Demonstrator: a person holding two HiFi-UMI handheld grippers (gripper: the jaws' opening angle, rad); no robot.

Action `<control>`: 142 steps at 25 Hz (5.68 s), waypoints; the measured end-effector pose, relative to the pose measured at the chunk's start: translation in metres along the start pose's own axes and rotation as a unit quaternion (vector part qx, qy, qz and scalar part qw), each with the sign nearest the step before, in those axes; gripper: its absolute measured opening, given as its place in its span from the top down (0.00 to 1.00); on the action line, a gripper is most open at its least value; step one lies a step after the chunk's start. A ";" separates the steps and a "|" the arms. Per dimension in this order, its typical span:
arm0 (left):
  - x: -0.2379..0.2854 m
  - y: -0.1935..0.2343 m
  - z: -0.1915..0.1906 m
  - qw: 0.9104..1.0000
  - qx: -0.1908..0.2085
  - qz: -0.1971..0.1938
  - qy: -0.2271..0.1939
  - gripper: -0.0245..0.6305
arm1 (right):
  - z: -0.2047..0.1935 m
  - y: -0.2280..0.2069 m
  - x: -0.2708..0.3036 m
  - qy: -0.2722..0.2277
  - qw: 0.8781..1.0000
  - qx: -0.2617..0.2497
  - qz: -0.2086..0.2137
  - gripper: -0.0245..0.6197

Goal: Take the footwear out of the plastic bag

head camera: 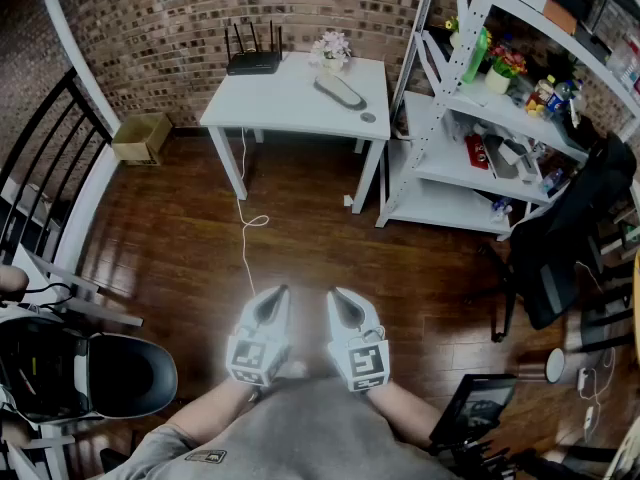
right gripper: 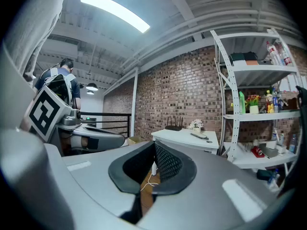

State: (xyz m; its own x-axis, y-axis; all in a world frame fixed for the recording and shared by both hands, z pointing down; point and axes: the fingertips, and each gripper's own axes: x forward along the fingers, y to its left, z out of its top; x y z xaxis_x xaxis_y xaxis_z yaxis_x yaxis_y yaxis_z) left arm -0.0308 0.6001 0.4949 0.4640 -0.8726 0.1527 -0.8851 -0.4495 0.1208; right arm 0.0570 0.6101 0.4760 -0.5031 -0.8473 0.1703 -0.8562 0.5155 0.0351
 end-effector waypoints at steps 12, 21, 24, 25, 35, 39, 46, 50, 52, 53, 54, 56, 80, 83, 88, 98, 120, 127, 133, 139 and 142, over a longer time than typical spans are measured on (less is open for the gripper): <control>0.036 0.038 0.006 1.000 -0.011 0.009 -0.011 0.96 | 0.008 -0.025 0.044 -0.004 1.000 -0.006 -0.015 0.94; 0.124 0.054 0.028 1.000 0.007 0.026 -0.015 0.96 | 0.023 -0.093 0.109 -0.025 1.000 0.000 0.004 0.94; 0.155 0.056 0.038 0.999 0.009 0.035 -0.013 0.96 | 0.028 -0.118 0.125 -0.027 1.000 -0.001 0.014 0.94; 0.164 0.056 0.041 0.999 0.011 0.038 -0.012 0.96 | 0.030 -0.126 0.130 -0.027 0.999 -0.001 0.018 0.94; 0.246 0.069 0.053 0.998 0.006 0.062 -0.002 0.96 | 0.032 -0.190 0.185 -0.019 0.999 0.011 0.033 0.94; 0.270 0.092 0.054 0.998 0.000 0.064 0.005 0.96 | 0.034 -0.201 0.216 -0.012 0.999 0.018 0.028 0.94; 0.320 0.153 0.068 0.999 -0.007 0.045 0.006 0.96 | 0.042 -0.212 0.290 0.001 1.000 0.019 0.005 0.94; 0.344 0.194 0.081 1.000 -0.002 0.030 0.005 0.96 | 0.052 -0.213 0.335 0.001 1.000 0.020 -0.016 0.94; 0.351 0.212 0.084 1.000 -0.001 0.023 0.007 0.96 | 0.055 -0.212 0.352 0.003 0.999 0.022 -0.027 0.94; 0.355 0.221 0.084 1.000 -0.001 0.020 0.007 0.96 | 0.057 -0.211 0.359 0.002 0.999 0.022 -0.031 0.94; 0.357 0.229 0.084 1.000 -0.002 0.018 0.007 0.96 | 0.059 -0.210 0.366 0.002 0.999 0.022 -0.035 0.94; 0.362 0.241 0.084 1.000 -0.005 0.016 0.006 0.96 | 0.062 -0.208 0.378 0.002 0.999 0.021 -0.041 0.94; 0.544 0.272 0.108 0.998 0.000 0.053 0.025 0.96 | 0.048 -0.372 0.497 0.023 0.999 0.033 -0.024 0.94; 0.559 0.276 0.107 0.998 0.002 0.056 0.034 0.96 | 0.042 -0.387 0.510 0.032 0.999 0.036 -0.023 0.94; 0.580 0.294 0.103 0.998 0.004 0.047 0.049 0.96 | 0.030 -0.399 0.532 0.057 0.997 0.038 -0.034 0.94; 0.634 0.354 0.096 0.997 0.003 -0.023 0.071 0.96 | 0.014 -0.413 0.595 0.108 0.989 0.034 -0.099 0.94; 0.704 0.383 0.073 0.993 0.008 -0.014 0.117 0.96 | -0.071 -0.489 0.686 0.273 0.962 0.012 0.021 0.49; 0.709 0.389 0.064 0.991 0.011 0.004 0.134 0.96 | -0.106 -0.498 0.708 0.334 0.938 0.015 0.089 0.31; 0.708 0.391 0.058 0.989 0.017 0.015 0.144 0.96 | -0.127 -0.494 0.713 0.370 0.919 0.020 0.134 0.29; 0.710 0.394 0.057 0.989 0.023 0.018 0.146 0.96 | -0.115 -0.476 0.712 0.364 0.915 -0.068 0.158 0.44; 0.711 0.394 0.058 0.989 0.034 0.016 0.144 0.96 | -0.104 -0.469 0.709 0.350 0.914 -0.146 0.147 0.47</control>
State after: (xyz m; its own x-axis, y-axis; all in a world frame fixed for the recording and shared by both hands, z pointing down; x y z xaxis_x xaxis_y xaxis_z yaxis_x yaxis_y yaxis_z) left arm -0.0515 -0.2082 0.5947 0.4181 -0.8006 0.4292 -0.8953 -0.4430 0.0457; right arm 0.1137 -0.2192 0.6825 -0.4210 -0.4304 0.7984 -0.5772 0.8061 0.1302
